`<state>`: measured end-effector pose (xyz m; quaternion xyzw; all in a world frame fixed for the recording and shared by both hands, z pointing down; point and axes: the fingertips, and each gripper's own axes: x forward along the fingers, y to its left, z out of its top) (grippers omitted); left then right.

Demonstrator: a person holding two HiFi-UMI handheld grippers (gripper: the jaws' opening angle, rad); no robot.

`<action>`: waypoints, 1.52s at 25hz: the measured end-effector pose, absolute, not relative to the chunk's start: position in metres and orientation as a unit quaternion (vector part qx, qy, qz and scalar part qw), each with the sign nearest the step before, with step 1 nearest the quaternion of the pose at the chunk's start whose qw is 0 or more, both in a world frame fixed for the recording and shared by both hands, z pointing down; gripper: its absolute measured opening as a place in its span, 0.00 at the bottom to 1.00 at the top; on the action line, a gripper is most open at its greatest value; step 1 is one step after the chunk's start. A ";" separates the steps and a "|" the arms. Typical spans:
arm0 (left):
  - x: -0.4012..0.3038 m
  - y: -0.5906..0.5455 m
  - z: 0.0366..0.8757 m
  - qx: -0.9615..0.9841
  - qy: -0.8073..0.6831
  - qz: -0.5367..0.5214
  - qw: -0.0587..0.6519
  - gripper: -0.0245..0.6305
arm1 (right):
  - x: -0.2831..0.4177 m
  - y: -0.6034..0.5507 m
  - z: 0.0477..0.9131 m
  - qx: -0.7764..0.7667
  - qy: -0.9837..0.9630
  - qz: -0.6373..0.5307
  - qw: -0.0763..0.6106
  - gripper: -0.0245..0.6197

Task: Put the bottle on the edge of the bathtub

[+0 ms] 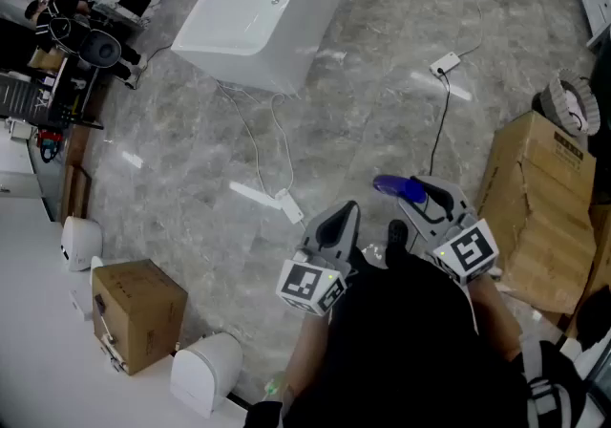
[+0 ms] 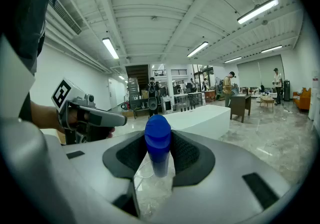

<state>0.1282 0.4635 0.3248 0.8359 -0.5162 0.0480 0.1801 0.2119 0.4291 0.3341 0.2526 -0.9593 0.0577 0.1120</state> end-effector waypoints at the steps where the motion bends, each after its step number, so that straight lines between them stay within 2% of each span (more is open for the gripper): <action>1: 0.129 0.466 0.325 0.836 -0.517 0.048 0.178 0.05 | 0.213 0.432 0.335 0.253 -0.959 0.057 0.112 0.26; 13: 0.142 0.480 0.328 0.830 -0.526 0.046 0.180 0.05 | 0.223 0.448 0.338 0.235 -0.964 0.050 0.116 0.26; 26: 0.145 0.488 0.339 0.820 -0.534 0.058 0.196 0.05 | 0.236 0.440 0.351 0.258 -0.952 0.124 0.106 0.26; 38: 0.128 0.415 0.364 0.836 -0.495 0.054 0.233 0.05 | 0.222 0.383 0.351 0.288 -0.940 0.132 0.125 0.26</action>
